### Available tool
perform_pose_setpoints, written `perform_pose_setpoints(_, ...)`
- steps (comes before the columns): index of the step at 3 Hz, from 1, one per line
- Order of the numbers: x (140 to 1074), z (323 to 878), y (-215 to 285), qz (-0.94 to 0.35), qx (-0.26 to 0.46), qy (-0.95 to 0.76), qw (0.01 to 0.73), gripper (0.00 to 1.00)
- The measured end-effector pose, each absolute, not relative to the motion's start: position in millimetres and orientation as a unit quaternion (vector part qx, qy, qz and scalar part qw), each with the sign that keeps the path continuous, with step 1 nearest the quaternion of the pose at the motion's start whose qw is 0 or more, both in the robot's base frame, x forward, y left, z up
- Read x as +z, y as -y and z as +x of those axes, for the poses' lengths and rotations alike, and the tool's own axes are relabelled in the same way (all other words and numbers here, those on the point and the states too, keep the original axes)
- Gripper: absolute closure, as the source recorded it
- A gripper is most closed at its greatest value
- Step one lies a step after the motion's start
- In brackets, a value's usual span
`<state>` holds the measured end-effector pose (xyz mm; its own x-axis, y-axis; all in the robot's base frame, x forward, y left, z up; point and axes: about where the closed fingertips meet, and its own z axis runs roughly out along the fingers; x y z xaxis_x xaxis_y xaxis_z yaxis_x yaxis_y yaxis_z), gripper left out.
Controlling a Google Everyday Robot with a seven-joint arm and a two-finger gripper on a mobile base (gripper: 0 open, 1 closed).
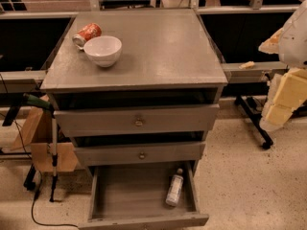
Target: Pick blue plastic bottle from bottom drawer and place on counter
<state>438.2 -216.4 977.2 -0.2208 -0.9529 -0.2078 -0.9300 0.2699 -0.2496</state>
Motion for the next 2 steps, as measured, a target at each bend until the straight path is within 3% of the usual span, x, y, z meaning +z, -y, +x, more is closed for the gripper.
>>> perform_pose_setpoints(2,949.2,442.5,207.6,-0.560,0.002,-0.809,0.178,0.00)
